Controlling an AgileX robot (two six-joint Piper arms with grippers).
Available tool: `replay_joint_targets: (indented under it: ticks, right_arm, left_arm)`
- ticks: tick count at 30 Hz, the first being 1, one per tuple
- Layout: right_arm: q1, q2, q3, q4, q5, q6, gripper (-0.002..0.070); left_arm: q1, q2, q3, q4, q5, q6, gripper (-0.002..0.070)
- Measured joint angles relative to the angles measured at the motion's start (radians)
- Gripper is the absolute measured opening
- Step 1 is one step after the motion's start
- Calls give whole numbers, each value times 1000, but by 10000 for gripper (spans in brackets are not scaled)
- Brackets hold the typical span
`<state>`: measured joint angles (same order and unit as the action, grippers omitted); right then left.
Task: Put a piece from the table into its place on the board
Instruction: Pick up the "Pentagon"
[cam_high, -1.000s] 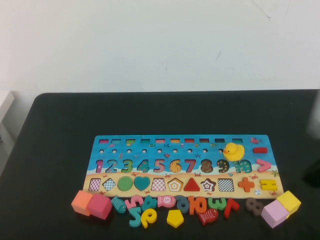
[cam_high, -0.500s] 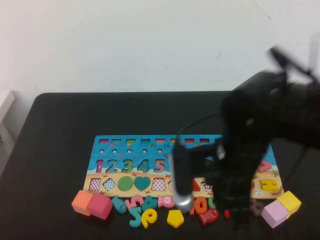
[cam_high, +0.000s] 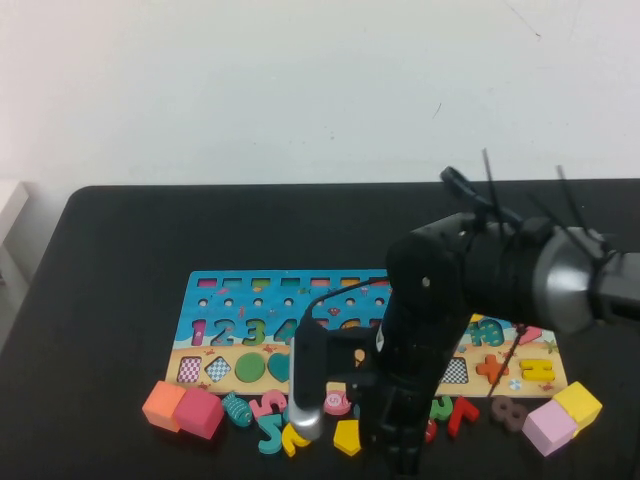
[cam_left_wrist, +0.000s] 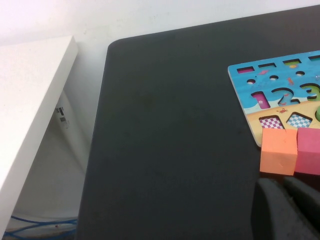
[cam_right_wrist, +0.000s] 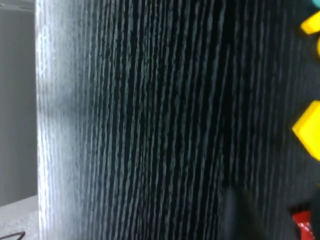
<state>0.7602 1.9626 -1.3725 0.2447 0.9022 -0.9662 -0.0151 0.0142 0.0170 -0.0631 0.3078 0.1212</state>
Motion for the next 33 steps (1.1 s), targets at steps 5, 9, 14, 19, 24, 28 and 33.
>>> replay_joint_targets:
  ticks: [5, 9, 14, 19, 24, 28, 33]
  right_arm:
    - [18, 51, -44, 2, -14, 9, 491]
    - [33, 119, -125, 2, -23, 37, 499]
    - [56, 226, -257, -51, 0, 106, 474]
    - [58, 291, -349, -148, 49, 219, 455]
    - [58, 299, -362, -207, 105, 297, 452]
    - [58, 303, -362, -216, 140, 333, 452]
    - [58, 310, -360, -218, 99, 342, 451]
  left_arm:
    - [0, 0, 0, 0, 0, 0, 0]
    - [0, 0, 0, 0, 0, 0, 0]
    - [0, 0, 0, 0, 0, 2, 0]
    - [0, 0, 0, 0, 0, 2, 0]
    - [0, 0, 0, 0, 0, 2, 0]
    - [0, 0, 0, 0, 0, 2, 0]
    - [0, 0, 0, 0, 0, 2, 0]
